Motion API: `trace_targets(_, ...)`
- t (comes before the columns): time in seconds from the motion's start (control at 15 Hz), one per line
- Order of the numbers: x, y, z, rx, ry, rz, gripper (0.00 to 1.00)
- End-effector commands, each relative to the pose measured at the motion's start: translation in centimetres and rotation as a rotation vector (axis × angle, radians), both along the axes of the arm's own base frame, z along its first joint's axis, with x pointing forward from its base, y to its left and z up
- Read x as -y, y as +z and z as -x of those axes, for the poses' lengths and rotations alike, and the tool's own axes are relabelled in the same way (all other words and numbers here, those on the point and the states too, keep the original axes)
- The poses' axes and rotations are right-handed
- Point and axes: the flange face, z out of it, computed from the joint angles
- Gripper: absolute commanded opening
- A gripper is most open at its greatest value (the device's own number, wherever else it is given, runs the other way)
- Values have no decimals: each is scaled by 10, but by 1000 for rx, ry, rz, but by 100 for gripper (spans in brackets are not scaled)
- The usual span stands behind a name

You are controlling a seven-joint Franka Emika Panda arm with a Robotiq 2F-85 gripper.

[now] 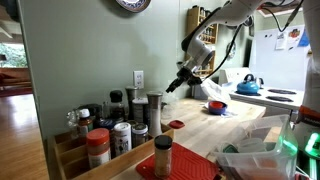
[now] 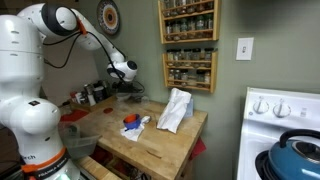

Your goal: Turn the two small lunch boxes on the table over

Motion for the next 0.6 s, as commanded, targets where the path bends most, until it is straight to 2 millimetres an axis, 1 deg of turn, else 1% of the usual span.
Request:
trace_targets(0.0,8,41,24,-36,-94,151,100)
trace_targets(0.13,14,53,29,-63,-171,210,100)
trace_targets(0.4,31,56,40,-144,-291,330,100)
trace_targets(0.53,33,63,43,-174,-335,381,100)
